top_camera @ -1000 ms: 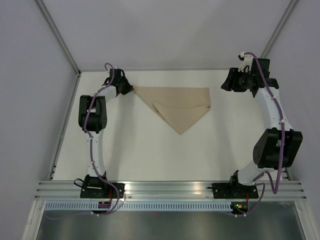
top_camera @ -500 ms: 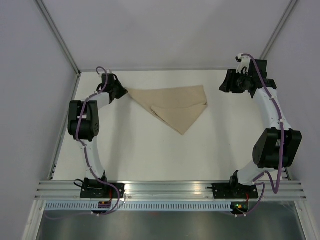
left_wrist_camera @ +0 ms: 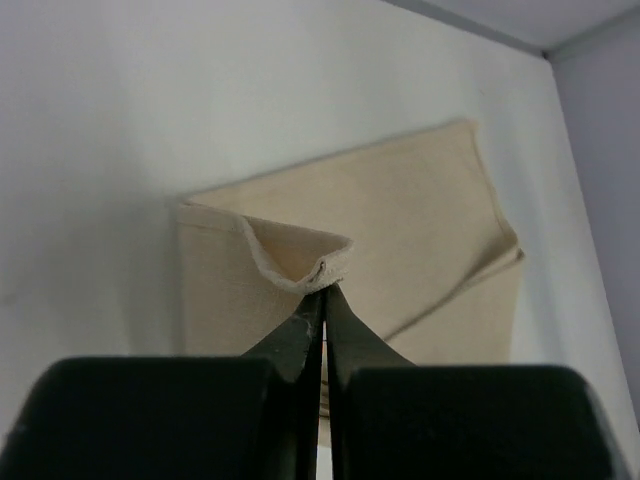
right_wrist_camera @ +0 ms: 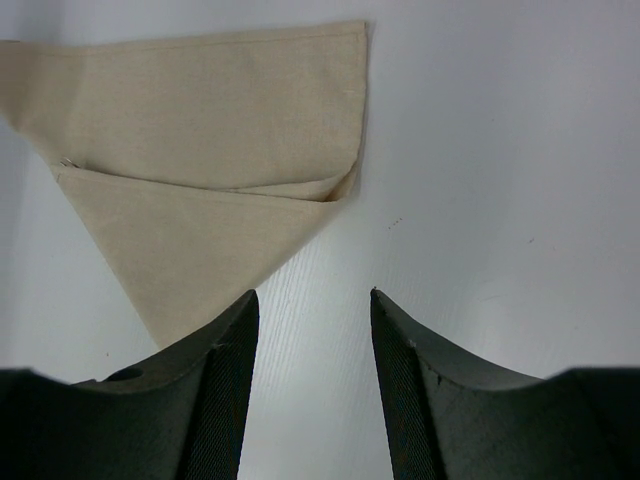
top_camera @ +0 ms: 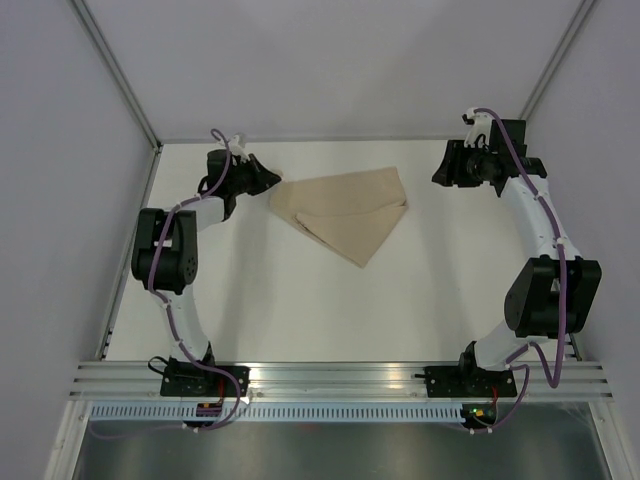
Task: Fold the napkin, place the utensils inside, and roll it up
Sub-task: Fold the napkin
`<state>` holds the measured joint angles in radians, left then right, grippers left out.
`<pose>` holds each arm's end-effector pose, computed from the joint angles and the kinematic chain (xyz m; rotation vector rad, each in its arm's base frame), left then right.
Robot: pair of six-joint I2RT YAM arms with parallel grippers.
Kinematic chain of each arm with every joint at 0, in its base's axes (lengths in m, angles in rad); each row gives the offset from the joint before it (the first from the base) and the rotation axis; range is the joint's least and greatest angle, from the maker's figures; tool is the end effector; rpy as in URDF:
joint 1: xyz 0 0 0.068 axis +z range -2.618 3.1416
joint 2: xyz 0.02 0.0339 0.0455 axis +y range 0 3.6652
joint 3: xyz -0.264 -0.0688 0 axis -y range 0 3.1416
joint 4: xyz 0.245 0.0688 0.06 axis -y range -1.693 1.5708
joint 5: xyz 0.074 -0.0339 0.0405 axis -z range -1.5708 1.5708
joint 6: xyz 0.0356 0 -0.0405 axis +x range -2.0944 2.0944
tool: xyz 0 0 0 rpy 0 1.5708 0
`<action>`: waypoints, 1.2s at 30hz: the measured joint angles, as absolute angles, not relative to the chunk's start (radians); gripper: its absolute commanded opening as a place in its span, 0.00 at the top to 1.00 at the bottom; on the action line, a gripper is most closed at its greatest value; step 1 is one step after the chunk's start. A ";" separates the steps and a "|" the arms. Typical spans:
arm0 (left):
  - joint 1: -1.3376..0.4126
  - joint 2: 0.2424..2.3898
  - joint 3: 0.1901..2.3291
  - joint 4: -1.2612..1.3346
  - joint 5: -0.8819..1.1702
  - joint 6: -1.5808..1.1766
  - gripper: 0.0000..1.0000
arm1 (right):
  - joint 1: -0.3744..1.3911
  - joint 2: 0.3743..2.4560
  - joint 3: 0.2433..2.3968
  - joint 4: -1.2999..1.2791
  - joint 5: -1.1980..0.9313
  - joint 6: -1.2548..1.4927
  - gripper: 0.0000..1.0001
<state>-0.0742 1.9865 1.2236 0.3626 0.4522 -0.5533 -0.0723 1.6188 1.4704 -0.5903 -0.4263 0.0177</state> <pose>0.4404 -0.0483 0.1878 -0.1788 2.0199 -0.8486 0.3626 -0.0115 0.3287 -0.1143 2.2689 0.4620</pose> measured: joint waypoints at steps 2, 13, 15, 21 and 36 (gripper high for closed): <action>-0.131 1.982 1.224 0.374 0.529 -0.514 0.98 | -0.065 1.619 1.470 -0.591 -0.424 0.017 0.46; -0.372 1.963 1.218 0.300 0.762 -0.305 0.98 | -0.047 1.619 1.461 -0.591 -0.419 0.011 0.46; -0.385 1.962 1.213 0.265 0.763 -0.266 0.98 | -0.047 1.619 1.461 -0.590 -0.417 0.011 0.46; -0.439 1.948 1.210 0.144 0.738 -0.153 0.98 | -0.040 1.619 1.461 -0.590 -0.413 0.011 0.46; -0.572 1.905 1.211 -0.021 0.604 0.023 0.98 | -0.028 1.619 1.457 -0.590 -0.404 0.011 0.46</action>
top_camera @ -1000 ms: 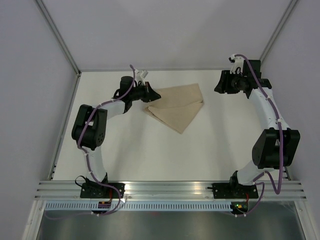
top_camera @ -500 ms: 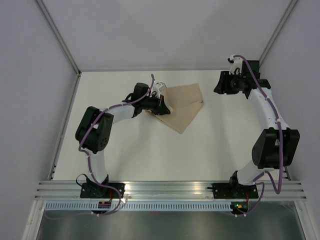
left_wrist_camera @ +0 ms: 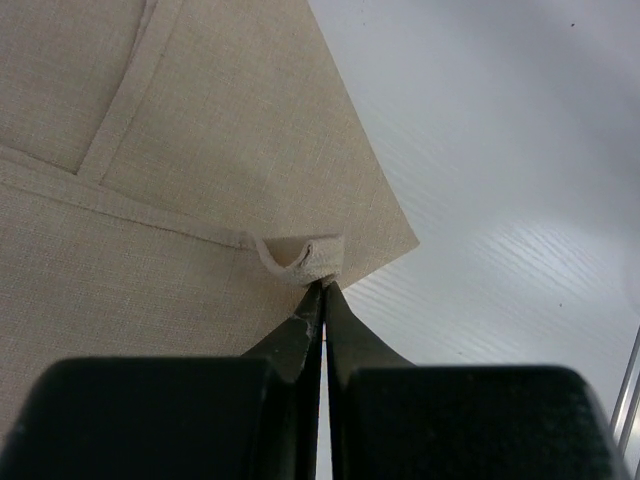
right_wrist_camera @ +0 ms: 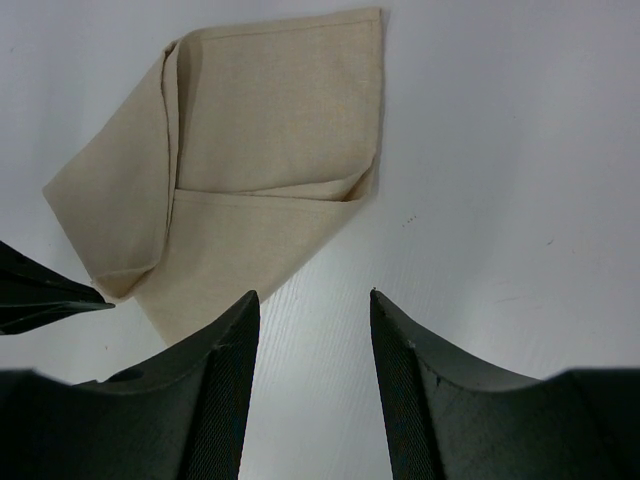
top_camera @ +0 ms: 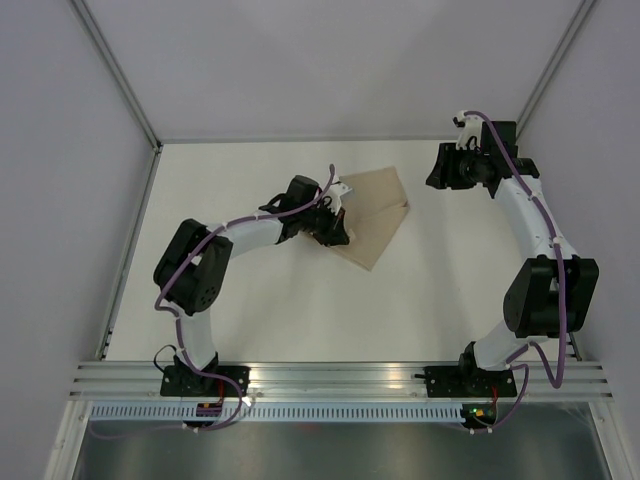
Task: Fold the napkin, place the utensils inside, and roll it up
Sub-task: Fold the napkin
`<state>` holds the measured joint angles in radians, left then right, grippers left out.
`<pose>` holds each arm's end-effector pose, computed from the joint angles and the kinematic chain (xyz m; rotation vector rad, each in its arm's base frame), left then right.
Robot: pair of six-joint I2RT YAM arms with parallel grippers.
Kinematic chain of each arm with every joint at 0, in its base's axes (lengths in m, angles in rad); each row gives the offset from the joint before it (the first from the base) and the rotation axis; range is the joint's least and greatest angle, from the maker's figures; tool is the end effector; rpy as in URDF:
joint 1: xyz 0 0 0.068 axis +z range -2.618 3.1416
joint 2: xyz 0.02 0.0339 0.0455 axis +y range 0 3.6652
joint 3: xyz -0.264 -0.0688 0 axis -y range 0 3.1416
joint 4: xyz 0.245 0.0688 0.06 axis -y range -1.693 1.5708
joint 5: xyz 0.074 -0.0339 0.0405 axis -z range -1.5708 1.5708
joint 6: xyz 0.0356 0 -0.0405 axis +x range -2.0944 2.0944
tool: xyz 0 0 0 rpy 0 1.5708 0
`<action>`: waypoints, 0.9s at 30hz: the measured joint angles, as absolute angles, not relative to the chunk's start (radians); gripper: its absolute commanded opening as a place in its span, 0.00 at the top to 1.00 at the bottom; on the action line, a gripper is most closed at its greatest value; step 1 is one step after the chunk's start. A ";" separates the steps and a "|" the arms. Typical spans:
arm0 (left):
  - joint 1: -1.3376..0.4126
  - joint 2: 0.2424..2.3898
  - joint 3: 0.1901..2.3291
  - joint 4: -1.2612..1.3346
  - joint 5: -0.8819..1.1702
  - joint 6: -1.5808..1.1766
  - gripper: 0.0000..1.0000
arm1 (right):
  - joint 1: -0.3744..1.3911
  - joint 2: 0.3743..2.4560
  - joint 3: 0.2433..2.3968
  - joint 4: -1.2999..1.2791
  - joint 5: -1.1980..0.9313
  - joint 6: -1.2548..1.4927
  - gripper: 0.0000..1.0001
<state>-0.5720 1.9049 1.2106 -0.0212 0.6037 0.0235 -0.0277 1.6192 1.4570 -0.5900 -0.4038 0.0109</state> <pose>0.3348 -0.2396 0.1845 0.9856 2.1004 -0.9721 0.3624 0.0040 0.3239 -0.1586 2.2863 0.4589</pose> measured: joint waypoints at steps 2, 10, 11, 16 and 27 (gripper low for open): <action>-0.587 1.905 1.211 -0.030 0.588 0.032 0.98 | -0.025 1.620 1.456 -0.590 -0.402 0.011 0.46; -0.647 1.945 1.218 -0.037 0.513 0.040 0.90 | -0.013 1.631 1.454 -0.589 -0.392 0.010 0.46; -0.653 1.952 1.219 -0.037 0.505 0.040 0.88 | -0.012 1.633 1.454 -0.589 -0.391 0.010 0.46; -0.673 1.974 1.226 -0.038 0.467 0.038 0.63 | -0.010 1.638 1.453 -0.589 -0.387 0.010 0.46; -0.706 1.977 1.253 -0.005 0.445 0.027 0.53 | 0.004 1.640 1.449 -0.589 -0.384 0.010 0.46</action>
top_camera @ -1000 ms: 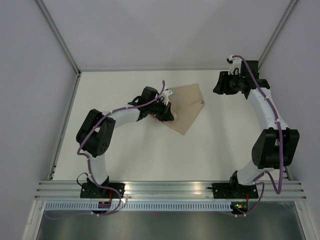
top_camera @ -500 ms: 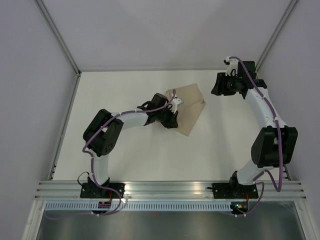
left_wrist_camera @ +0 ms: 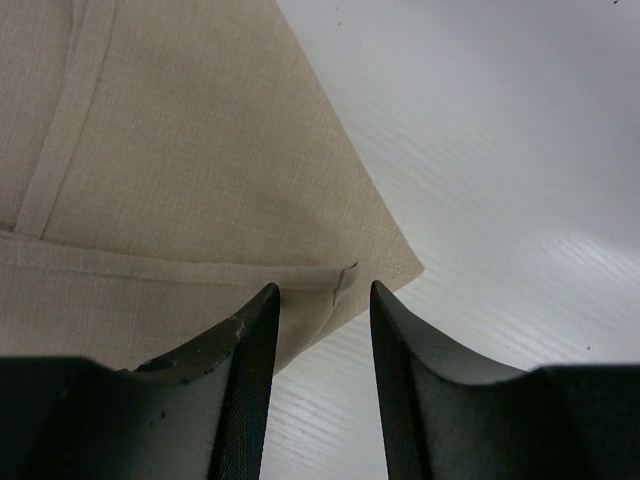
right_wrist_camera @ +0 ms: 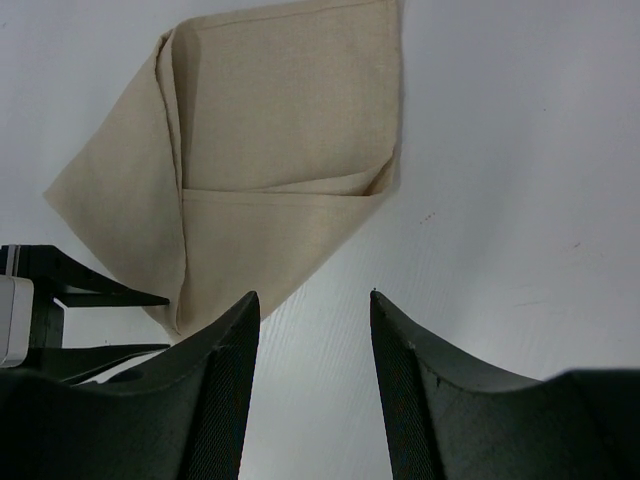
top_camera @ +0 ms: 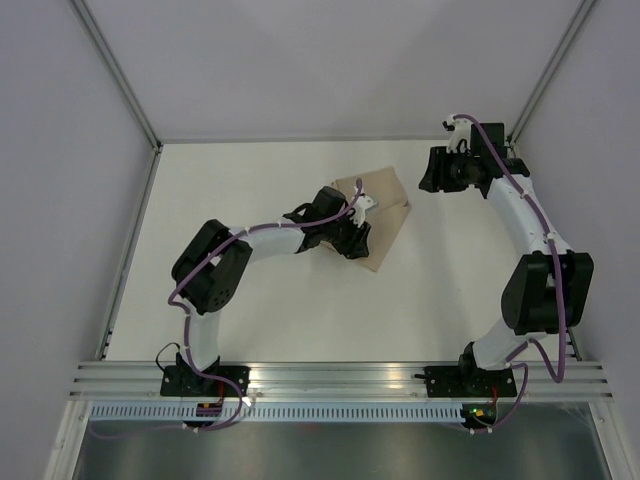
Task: Fold the napkin, place the utensils inside, and roll it up
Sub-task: Fold the napkin
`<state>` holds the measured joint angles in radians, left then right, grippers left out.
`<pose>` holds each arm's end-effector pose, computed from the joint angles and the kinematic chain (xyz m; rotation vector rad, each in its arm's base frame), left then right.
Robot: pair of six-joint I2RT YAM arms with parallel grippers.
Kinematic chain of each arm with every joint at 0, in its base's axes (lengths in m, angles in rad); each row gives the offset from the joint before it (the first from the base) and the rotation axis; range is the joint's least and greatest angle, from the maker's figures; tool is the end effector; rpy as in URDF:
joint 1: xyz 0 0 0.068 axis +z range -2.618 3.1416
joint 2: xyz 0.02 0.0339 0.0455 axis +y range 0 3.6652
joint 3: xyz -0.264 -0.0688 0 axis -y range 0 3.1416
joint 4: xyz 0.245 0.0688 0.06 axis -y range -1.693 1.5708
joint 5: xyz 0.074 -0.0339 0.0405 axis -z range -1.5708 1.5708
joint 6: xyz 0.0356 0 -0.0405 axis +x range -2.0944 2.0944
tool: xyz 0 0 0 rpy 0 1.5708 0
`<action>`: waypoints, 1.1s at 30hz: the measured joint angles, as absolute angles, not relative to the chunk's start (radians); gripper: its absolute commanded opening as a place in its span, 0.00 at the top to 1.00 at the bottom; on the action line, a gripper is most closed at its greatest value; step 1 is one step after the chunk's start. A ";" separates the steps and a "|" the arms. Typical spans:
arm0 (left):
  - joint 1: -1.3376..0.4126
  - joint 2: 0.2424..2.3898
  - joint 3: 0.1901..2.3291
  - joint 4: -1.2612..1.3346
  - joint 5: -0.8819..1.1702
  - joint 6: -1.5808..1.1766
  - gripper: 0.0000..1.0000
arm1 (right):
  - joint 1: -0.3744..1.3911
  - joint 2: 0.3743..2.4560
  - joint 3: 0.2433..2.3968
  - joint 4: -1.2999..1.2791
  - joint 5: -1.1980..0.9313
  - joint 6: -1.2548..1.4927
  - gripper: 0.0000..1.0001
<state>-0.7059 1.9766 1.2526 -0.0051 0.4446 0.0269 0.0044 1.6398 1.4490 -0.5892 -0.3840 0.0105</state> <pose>0.3148 -0.2884 0.1680 1.0652 2.1115 -0.8522 0.3661 0.0149 0.3141 -0.1809 2.3173 0.4576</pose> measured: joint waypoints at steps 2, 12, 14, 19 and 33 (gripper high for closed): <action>-0.719 1.983 1.267 0.001 0.445 0.019 0.53 | 0.015 1.644 1.449 -0.589 -0.384 0.010 0.46; -0.770 2.039 1.282 0.017 0.446 -0.012 0.54 | 0.039 1.673 1.449 -0.587 -0.374 -0.003 0.46; -0.772 2.041 1.282 0.022 0.447 -0.015 0.53 | 0.043 1.673 1.449 -0.586 -0.365 -0.008 0.46; -0.772 2.039 1.284 0.040 0.445 -0.033 0.48 | 0.055 1.679 1.449 -0.583 -0.357 -0.015 0.46; -0.523 1.882 1.460 -0.014 0.096 -0.157 0.56 | 0.062 1.785 1.429 -0.583 -0.326 -0.016 0.55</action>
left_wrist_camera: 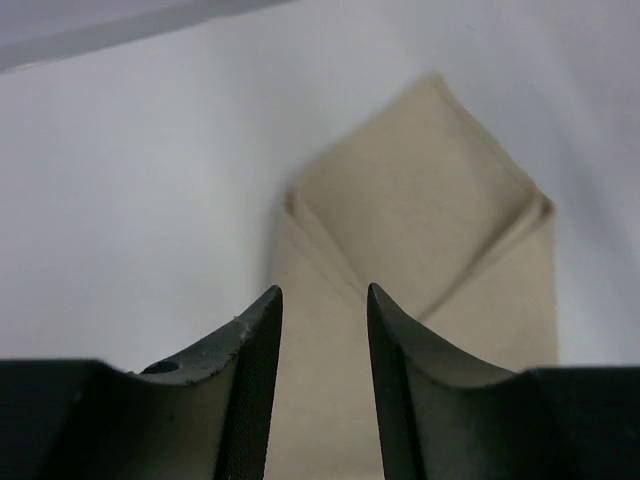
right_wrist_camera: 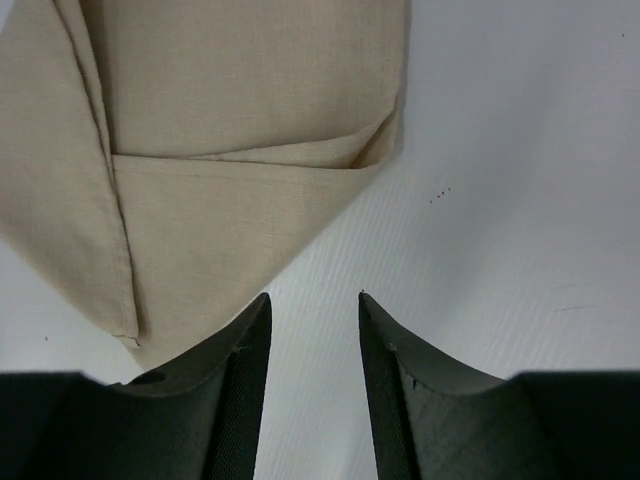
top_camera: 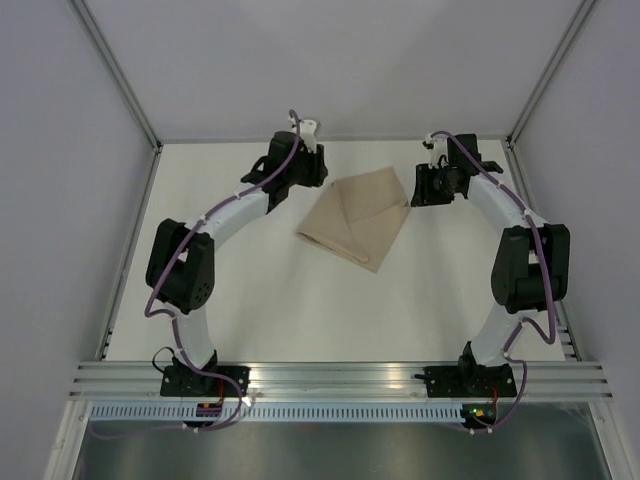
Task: Fold the napkin, place the utensils inside, and roll it up
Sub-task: Fold the napkin
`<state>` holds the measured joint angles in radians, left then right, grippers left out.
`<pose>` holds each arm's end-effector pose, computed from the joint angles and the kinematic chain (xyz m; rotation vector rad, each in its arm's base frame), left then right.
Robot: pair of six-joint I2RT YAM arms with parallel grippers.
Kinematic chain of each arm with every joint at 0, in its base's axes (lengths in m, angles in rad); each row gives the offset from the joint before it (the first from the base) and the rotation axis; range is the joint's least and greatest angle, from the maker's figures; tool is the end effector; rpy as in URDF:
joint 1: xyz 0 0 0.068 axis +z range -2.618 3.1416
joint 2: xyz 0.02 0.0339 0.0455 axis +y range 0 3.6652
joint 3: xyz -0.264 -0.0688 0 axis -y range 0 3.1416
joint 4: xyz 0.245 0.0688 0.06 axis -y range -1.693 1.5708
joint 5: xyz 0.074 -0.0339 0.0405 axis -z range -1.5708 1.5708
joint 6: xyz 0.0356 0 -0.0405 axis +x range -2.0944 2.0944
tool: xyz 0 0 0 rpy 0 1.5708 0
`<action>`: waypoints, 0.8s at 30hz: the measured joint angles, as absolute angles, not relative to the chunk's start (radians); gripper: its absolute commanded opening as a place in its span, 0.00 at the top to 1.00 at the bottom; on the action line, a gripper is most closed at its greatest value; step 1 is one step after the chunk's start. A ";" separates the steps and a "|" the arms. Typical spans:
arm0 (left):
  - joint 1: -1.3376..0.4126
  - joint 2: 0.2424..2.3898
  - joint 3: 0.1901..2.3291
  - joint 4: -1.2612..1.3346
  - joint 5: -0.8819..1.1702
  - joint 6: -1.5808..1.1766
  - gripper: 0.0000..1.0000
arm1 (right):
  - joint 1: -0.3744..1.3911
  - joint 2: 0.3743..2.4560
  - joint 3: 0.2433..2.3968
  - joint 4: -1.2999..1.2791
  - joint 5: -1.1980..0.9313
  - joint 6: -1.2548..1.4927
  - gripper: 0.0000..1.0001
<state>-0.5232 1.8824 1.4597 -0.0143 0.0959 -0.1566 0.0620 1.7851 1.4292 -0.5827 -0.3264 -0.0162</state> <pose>0.3865 -0.2269 0.2727 0.4341 1.9990 -0.5265 0.3889 0.0356 0.2554 -0.2309 2.4785 0.4278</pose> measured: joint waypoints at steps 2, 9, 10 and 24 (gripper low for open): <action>-0.459 1.899 1.502 -0.057 0.035 -0.183 0.65 | 0.064 1.813 1.429 -0.584 -0.313 -0.016 0.59; -0.349 2.070 1.584 -0.151 -0.036 -0.242 0.85 | 0.078 1.888 1.429 -0.587 -0.227 -0.024 0.77; -0.346 2.104 1.593 -0.167 -0.034 -0.247 0.86 | 0.082 1.898 1.429 -0.587 -0.215 -0.025 0.78; -0.361 2.180 1.537 -0.191 0.036 -0.373 0.98 | 0.129 2.009 1.451 -0.591 -0.131 -0.042 0.85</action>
